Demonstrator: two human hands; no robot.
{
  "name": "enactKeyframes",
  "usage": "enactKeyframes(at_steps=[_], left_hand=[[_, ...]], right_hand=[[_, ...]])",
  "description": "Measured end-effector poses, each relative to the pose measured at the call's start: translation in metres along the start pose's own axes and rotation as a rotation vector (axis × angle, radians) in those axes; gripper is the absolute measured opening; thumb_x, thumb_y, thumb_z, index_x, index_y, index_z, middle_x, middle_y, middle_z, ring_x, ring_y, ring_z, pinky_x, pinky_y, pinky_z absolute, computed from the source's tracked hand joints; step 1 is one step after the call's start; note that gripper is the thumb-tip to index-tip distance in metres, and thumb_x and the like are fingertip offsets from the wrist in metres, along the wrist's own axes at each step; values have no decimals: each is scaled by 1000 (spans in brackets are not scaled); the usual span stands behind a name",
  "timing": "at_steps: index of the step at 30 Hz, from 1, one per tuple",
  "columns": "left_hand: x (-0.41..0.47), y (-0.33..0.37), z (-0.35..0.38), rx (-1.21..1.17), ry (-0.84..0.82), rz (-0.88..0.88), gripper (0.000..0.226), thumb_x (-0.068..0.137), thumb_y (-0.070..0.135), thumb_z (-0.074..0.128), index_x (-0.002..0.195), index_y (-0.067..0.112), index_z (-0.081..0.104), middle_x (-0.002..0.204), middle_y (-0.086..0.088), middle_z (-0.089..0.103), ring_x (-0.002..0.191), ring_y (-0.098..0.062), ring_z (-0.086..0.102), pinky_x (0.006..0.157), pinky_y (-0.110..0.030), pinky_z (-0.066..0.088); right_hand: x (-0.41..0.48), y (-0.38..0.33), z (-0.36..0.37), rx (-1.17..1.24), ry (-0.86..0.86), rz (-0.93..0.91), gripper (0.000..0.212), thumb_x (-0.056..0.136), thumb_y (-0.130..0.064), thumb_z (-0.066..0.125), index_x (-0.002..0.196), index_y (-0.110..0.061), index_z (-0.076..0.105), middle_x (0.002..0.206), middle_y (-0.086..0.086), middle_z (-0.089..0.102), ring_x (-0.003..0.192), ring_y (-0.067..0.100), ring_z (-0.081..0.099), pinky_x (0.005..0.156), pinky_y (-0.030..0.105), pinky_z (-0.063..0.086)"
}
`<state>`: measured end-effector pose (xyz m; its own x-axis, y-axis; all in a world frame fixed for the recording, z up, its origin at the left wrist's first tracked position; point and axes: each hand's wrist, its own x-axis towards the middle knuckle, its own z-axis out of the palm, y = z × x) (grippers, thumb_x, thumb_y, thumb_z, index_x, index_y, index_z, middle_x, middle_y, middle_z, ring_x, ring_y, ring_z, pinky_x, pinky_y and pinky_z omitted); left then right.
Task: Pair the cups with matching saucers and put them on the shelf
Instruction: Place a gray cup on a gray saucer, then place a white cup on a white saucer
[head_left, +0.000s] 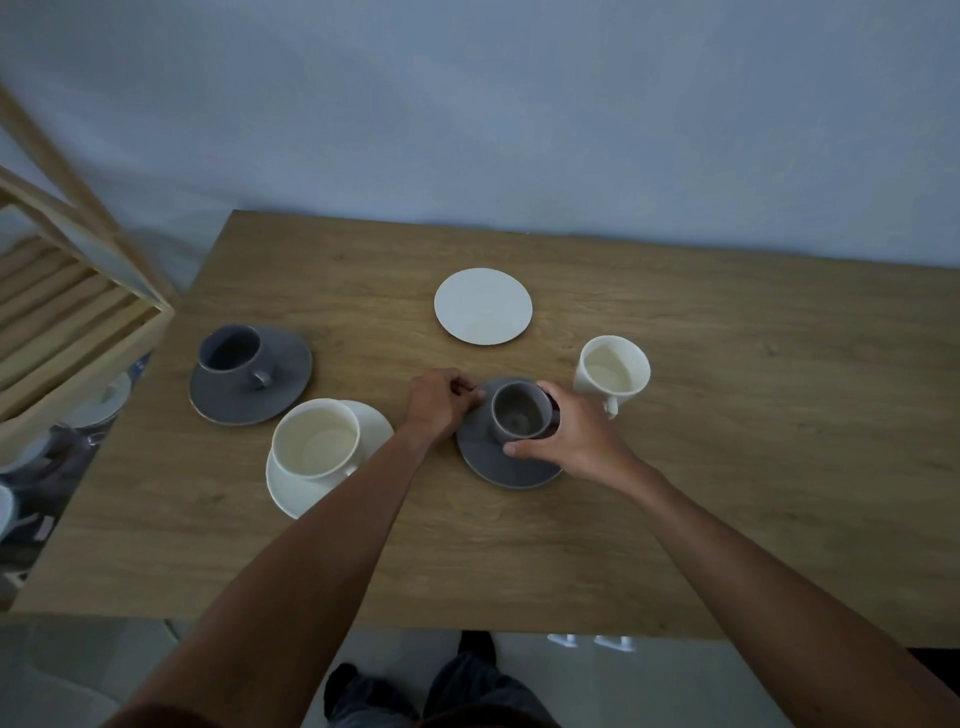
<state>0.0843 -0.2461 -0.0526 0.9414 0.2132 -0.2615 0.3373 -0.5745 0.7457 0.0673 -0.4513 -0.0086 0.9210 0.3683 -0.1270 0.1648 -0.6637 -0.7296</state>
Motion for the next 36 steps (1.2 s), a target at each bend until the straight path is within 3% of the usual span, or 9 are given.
enactKeyframes(at_steps=[3,5,8,11,15,19,24,30,36], left_hand=[[3,3,-5,17,-46,-26,20,82,37,73,97,24,69,81,14,59,69,4,50,56,-12,32],[7,7,-8,-4,-61,-45,20,82,39,72,93,23,67,83,12,63,76,-1,56,62,-17,39],[11,11,-12,-42,-50,-58,28,84,40,70,98,16,69,93,2,68,89,-16,62,76,-27,45],[19,16,-11,-73,-14,-76,31,83,41,70,96,13,67,89,-2,70,91,-24,65,73,-30,49],[32,21,-14,-24,82,-97,54,81,41,73,122,9,58,115,-10,68,107,-29,62,88,-36,49],[44,21,-16,-98,143,-139,54,82,35,74,125,9,54,121,-9,66,107,-26,63,92,-40,52],[60,27,-20,-114,181,-185,43,84,34,71,119,12,59,103,-8,72,99,-24,67,91,-42,53],[71,28,-21,-185,232,-236,37,85,29,71,116,12,61,73,2,71,74,-10,69,89,-38,54],[73,26,-28,-203,196,-229,37,86,30,71,116,11,59,72,0,73,75,-7,66,81,-28,50]], right_hand=[[2,-1,-5,-1,-17,23,110,48,-70,81,140,-24,44,128,-16,59,119,3,55,95,29,49],[4,-3,-14,6,13,38,119,47,-71,81,146,-20,38,142,-3,52,130,14,48,103,40,47],[10,-5,-33,-18,120,7,114,50,-73,76,145,-21,40,144,0,50,133,17,43,107,36,40],[19,2,-54,-140,218,-41,106,57,-70,76,142,-16,40,144,6,45,135,23,35,104,32,33],[31,23,-69,-275,253,14,105,60,-63,80,140,-12,35,148,7,37,137,29,26,102,34,29],[34,45,-73,-239,221,129,102,55,-62,84,132,-15,37,142,4,40,129,28,37,92,35,38],[33,62,-68,-126,230,176,101,52,-52,87,137,-20,42,134,2,50,118,22,50,92,38,47],[46,62,-68,-81,249,148,94,51,-49,88,132,-25,48,125,-3,56,108,16,53,82,30,43],[109,24,-71,-63,206,25,102,49,-53,86,137,-26,43,132,-3,53,107,8,47,85,25,36]])
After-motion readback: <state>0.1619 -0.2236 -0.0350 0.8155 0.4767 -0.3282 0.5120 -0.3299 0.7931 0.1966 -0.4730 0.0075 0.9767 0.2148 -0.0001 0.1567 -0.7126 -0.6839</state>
